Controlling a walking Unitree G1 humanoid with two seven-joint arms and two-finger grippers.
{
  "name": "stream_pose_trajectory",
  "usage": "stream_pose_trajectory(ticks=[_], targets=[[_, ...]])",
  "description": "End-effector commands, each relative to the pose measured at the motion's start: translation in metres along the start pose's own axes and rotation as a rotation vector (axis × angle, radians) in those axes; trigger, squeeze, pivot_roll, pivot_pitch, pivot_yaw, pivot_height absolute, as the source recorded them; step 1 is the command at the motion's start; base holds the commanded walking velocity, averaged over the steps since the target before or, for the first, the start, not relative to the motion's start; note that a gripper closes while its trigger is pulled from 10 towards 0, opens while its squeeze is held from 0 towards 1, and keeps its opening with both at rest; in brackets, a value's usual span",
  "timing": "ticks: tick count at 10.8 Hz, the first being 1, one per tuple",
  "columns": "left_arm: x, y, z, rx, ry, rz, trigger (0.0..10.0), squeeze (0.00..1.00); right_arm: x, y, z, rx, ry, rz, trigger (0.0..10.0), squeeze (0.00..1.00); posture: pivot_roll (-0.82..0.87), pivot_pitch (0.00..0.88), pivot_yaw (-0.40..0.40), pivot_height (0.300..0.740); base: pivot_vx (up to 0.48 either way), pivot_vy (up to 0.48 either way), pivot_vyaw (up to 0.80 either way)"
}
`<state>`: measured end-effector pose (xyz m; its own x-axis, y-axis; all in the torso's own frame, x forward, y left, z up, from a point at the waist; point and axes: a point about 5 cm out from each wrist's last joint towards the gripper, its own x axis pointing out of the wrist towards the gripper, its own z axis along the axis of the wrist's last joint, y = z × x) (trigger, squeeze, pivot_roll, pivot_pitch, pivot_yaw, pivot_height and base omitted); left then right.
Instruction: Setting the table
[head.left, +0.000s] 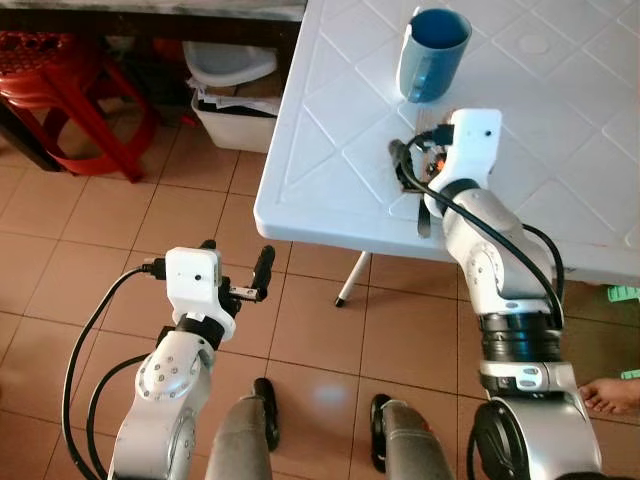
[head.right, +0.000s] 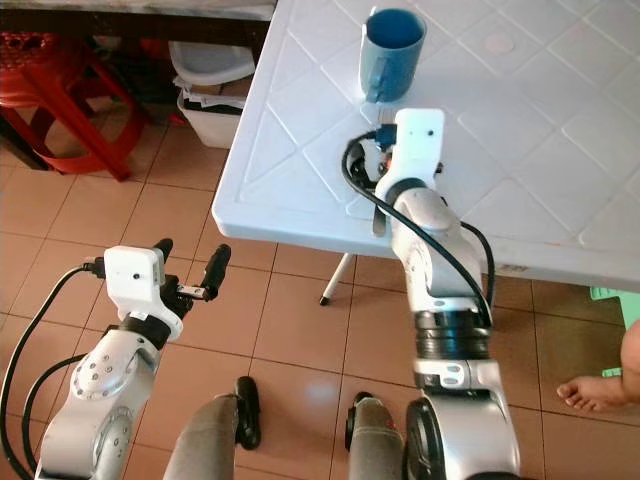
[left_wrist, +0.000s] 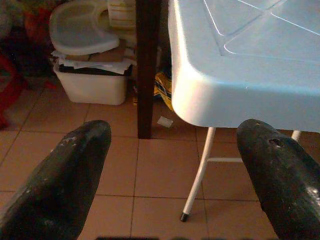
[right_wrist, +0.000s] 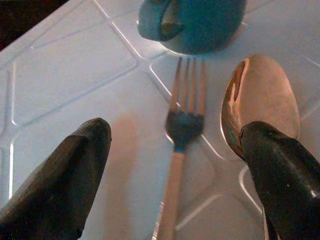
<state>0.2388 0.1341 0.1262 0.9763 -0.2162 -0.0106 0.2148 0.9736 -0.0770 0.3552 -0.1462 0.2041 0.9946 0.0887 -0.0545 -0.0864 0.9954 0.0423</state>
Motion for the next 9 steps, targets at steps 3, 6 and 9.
stream_pose_trajectory(ticks=[3, 6, 9], targets=[[-0.002, 0.002, -0.005, 0.009, 0.026, -0.003, 10.0, 0.00, -0.015, -0.016, -0.035, -0.011, 0.133, -0.054, 10.0, 0.00, -0.01, 0.337, 0.061, 0.740, 0.000, 0.000, 0.00], [0.001, 0.002, -0.004, 0.012, 0.020, -0.007, 10.0, 0.00, -0.012, -0.015, -0.020, -0.057, 0.047, -0.057, 10.0, 0.00, 0.00, 0.330, 0.066, 0.740, 0.000, 0.000, 0.00], [0.000, 0.008, -0.001, 0.018, 0.013, 0.011, 10.0, 0.00, -0.006, -0.013, -0.002, -0.111, -0.043, -0.046, 10.0, 0.00, 0.01, 0.328, 0.066, 0.740, 0.000, 0.000, 0.00]])
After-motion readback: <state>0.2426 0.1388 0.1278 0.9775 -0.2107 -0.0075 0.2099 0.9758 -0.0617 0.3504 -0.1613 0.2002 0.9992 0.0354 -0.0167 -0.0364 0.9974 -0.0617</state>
